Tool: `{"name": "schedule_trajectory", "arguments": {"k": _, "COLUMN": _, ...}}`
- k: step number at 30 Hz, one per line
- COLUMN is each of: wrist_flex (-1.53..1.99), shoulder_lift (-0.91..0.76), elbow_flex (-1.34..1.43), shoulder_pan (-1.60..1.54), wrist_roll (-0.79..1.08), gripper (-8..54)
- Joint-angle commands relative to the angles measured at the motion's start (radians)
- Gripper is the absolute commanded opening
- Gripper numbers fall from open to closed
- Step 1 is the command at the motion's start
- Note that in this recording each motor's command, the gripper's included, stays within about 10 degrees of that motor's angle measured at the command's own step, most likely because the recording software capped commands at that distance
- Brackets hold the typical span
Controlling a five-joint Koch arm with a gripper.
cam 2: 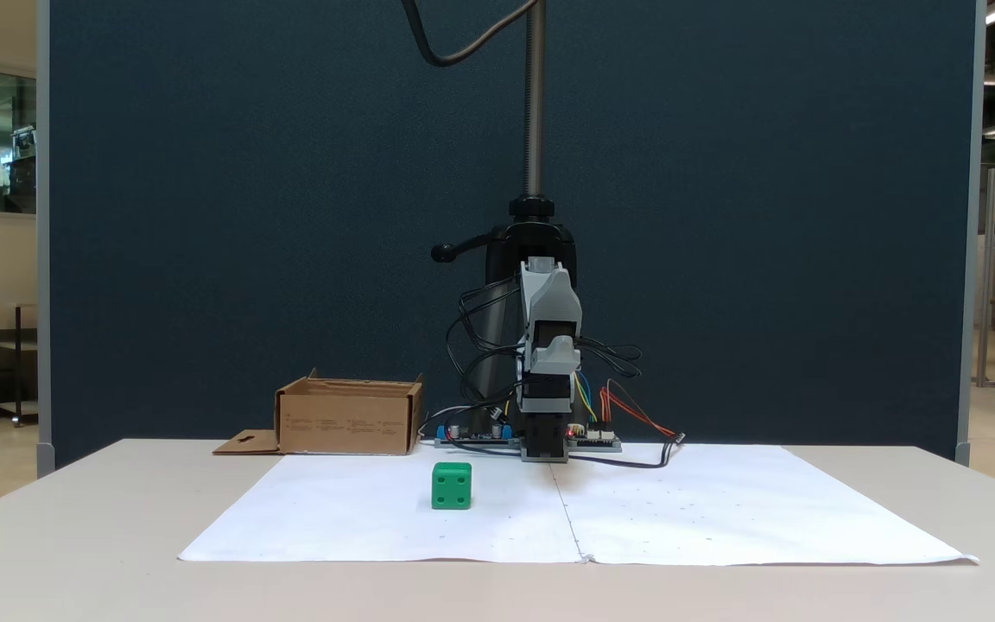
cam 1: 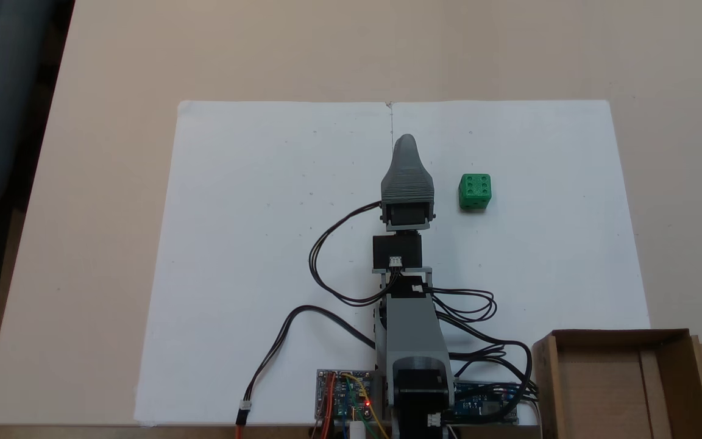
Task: Grasp a green dice and put it in the bin.
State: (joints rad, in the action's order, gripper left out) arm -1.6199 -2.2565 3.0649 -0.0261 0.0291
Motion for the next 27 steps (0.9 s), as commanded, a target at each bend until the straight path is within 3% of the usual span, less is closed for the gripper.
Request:
{"name": "schedule_trajectory", "arguments": {"k": 1, "wrist_flex": -0.133, "shoulder_lift": -0.114, "elbow_flex": 0.066, "shoulder_pan": 0.058, "wrist_roll": 0.107, "gripper": 45.2}}
{"name": "schedule_trajectory", "arguments": {"k": 27, "wrist_flex": -0.13, "shoulder_lift": -0.112, "elbow_flex": 0.066, "shoulder_pan": 0.038, "wrist_roll": 0.107, "gripper": 45.2}}
